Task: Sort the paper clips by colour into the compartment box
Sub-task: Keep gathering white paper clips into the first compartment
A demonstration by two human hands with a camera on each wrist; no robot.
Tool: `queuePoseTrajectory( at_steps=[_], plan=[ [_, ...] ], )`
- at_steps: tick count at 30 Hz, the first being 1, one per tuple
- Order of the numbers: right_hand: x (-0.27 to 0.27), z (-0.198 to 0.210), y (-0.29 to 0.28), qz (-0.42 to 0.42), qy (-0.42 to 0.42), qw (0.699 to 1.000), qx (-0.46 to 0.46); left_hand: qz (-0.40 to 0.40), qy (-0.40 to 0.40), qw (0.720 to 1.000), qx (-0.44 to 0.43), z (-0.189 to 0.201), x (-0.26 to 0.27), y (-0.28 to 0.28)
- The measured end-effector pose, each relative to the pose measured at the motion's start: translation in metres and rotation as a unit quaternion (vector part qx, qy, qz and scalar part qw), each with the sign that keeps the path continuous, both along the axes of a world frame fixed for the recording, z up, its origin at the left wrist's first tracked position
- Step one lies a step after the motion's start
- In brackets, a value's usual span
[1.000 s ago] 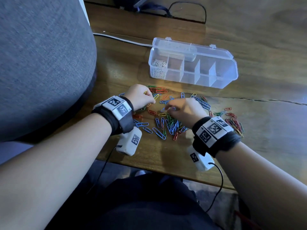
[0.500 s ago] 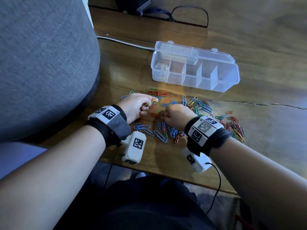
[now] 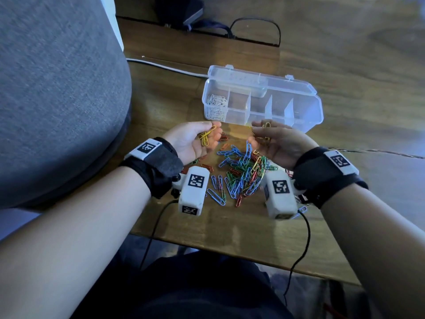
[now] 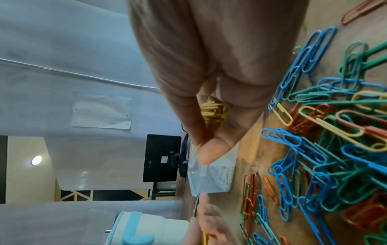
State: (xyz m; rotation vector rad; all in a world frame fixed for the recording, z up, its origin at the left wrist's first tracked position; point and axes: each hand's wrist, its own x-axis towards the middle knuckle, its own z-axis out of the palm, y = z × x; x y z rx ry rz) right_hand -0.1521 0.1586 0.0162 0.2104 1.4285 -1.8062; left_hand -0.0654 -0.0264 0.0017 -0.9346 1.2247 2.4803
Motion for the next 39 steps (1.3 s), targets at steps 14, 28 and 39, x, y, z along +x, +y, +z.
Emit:
queuePoseTrajectory(
  at_steps=[14,28,39],
  plan=[
    [-0.049,0.029,-0.005,-0.032,-0.068,0.997,-0.031,0.012,0.031,0.999,0.017,0.03,-0.051,-0.014],
    [-0.065,0.033,-0.025,0.022,0.041,0.997,0.06,-0.056,0.032,0.973,-0.222,0.038,-0.089,0.001],
    [-0.013,-0.025,0.026,0.205,0.421,0.763,0.446,-0.405,0.097,0.696,-0.585,-0.001,-0.026,0.069]
  ],
)
